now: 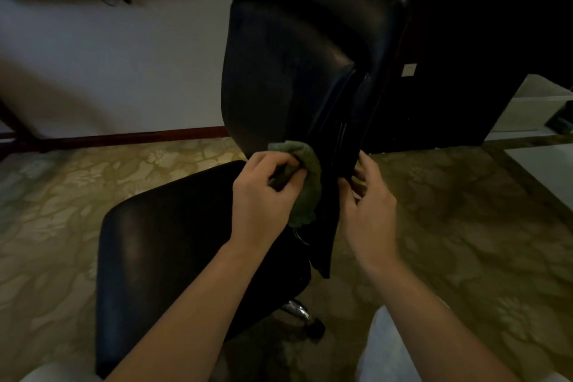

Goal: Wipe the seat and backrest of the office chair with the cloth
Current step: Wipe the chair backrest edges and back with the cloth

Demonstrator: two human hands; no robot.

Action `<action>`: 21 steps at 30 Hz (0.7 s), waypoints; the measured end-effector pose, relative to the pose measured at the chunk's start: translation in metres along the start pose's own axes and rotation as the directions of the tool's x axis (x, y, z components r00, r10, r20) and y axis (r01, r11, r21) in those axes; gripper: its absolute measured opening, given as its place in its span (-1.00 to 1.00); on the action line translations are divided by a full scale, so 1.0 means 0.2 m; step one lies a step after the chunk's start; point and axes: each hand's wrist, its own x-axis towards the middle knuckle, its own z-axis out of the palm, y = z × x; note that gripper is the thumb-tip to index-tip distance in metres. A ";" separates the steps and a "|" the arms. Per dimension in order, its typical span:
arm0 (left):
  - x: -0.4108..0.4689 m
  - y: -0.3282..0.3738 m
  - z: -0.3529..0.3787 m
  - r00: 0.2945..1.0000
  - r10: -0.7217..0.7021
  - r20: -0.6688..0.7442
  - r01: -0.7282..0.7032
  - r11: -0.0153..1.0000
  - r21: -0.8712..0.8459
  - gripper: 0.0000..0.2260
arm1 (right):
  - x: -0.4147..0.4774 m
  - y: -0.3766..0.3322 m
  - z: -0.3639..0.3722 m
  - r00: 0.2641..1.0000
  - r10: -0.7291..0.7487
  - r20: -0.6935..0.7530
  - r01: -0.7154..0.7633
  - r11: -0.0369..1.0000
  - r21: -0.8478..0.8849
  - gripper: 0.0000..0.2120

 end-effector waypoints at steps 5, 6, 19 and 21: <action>0.10 0.02 0.04 0.998 0.044 0.055 -0.046 0.998 0.049 -0.84 | 0.00 0.01 0.01 0.999 0.036 -0.006 -0.036 0.999 -0.002 -0.51; 0.10 0.02 0.05 0.997 0.036 0.062 -0.040 0.998 0.052 -0.84 | 0.00 0.02 0.01 0.999 0.034 -0.006 -0.034 0.999 0.000 -0.51; -0.15 -0.20 -0.09 0.947 -0.310 0.090 0.304 0.950 0.071 -0.78 | 0.00 0.03 0.00 0.998 -0.055 -0.025 0.055 0.998 0.002 -0.53; -0.17 -0.20 -0.12 0.954 -0.293 0.066 0.288 0.955 0.071 -0.77 | 0.00 0.04 0.01 0.998 -0.054 -0.034 0.054 0.999 0.000 -0.53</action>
